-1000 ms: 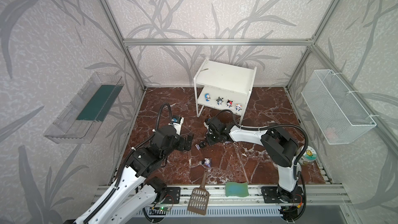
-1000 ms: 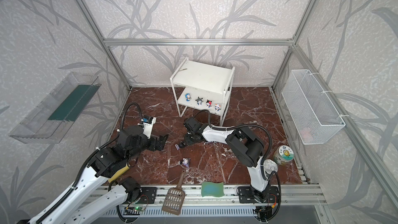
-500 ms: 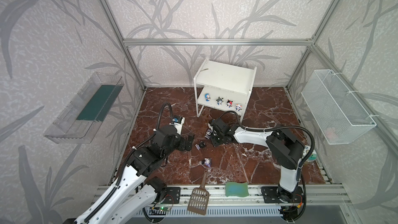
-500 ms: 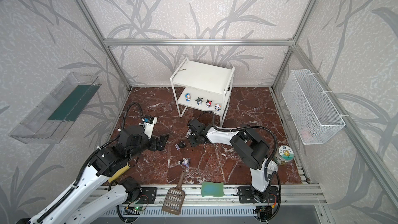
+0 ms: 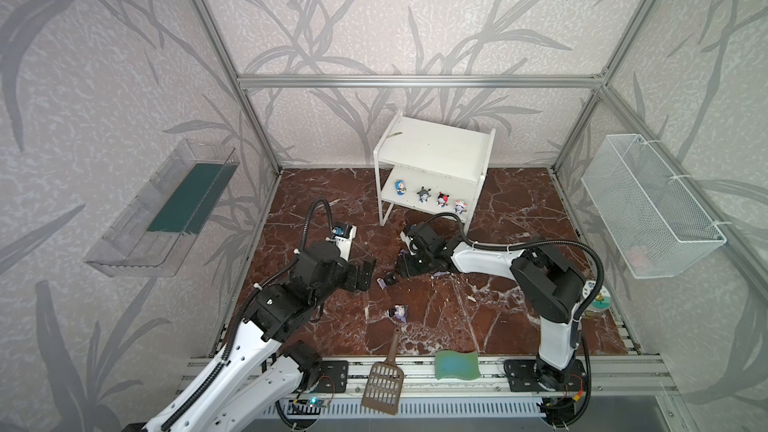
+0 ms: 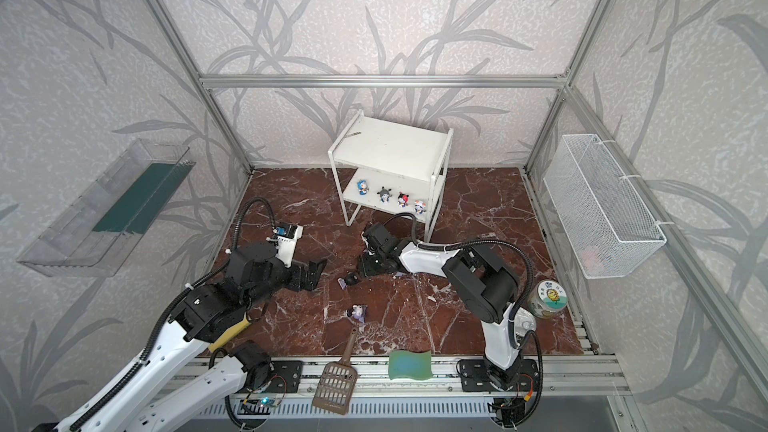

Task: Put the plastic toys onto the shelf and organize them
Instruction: 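Close the right gripper on the Kuromi figure and lift it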

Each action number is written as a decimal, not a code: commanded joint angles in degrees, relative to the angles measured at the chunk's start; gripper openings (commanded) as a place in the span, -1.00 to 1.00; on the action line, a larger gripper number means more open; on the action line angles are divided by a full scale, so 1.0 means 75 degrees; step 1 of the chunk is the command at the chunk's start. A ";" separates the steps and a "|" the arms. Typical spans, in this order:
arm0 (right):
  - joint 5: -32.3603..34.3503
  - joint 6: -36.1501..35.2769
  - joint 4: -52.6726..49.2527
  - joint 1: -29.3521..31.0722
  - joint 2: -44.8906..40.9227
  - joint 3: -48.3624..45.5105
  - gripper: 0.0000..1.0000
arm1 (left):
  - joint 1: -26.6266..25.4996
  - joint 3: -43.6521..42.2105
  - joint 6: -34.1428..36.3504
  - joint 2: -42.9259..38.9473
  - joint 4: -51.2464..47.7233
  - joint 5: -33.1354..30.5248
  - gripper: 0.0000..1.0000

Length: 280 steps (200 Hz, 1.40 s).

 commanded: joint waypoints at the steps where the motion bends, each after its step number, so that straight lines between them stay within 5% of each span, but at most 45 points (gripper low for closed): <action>1: 0.0428 0.0750 -0.0040 0.0170 0.0397 0.0394 0.26 | -0.0001 -0.0064 -0.0110 -0.0208 0.0087 0.0234 0.99; 32: 0.1748 0.1390 -0.0612 0.0521 0.0859 0.0964 0.23 | 0.0002 -0.0147 -0.0208 -0.0588 0.0140 0.0509 0.99; 99: 0.3662 0.1316 -0.2749 0.1435 0.1442 0.2349 -0.43 | -0.0005 -0.0204 -0.0263 -0.1052 0.0222 0.0841 0.99; 188: 0.3726 0.0028 -0.0685 0.1623 -0.1428 -0.0850 -0.63 | -0.0013 -0.0196 -0.0404 -0.1262 0.0223 0.0789 0.99; 208: 0.2835 -0.0123 -0.0321 0.1547 -0.1407 -0.0905 -0.41 | -0.0008 -0.0195 -0.0381 -0.1249 0.0256 0.0640 0.99; 243: 0.2256 0.0044 -0.0778 0.1225 -0.0796 -0.0090 0.76 | -0.0008 -0.0168 -0.0359 -0.1112 0.0253 0.0548 0.99; 280: 0.1793 0.1106 -0.0998 0.0899 -0.0457 0.0420 0.63 | -0.0006 -0.0161 -0.0220 -0.1030 0.0213 0.0334 0.99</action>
